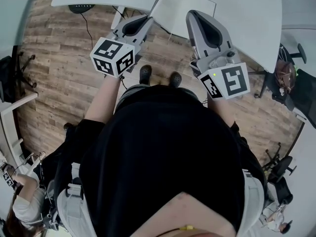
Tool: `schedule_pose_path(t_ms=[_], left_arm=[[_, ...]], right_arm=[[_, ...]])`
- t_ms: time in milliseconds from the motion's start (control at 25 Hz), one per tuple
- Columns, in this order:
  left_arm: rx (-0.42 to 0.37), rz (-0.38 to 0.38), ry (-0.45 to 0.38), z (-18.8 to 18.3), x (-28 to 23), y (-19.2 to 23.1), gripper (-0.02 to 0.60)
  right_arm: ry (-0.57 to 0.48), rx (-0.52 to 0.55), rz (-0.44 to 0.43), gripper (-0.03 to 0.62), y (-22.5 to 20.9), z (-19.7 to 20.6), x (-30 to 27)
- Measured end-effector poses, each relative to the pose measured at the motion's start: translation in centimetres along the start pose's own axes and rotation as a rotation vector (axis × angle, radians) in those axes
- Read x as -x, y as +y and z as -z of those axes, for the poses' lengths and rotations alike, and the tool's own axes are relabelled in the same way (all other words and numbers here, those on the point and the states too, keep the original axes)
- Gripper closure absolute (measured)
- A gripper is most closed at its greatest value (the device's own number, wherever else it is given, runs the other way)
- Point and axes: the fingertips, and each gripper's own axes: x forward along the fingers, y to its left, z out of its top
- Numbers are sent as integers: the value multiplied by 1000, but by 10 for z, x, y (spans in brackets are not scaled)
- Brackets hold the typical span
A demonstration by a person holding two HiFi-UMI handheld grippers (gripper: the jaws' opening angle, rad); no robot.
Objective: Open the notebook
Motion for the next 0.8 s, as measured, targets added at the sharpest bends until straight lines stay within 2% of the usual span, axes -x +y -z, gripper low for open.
schedule_pose_path(t_ms=[800], left_arm=[[40, 41, 81, 27, 12, 45, 548]], right_arm=[[31, -17, 97, 589, 19, 19, -19]])
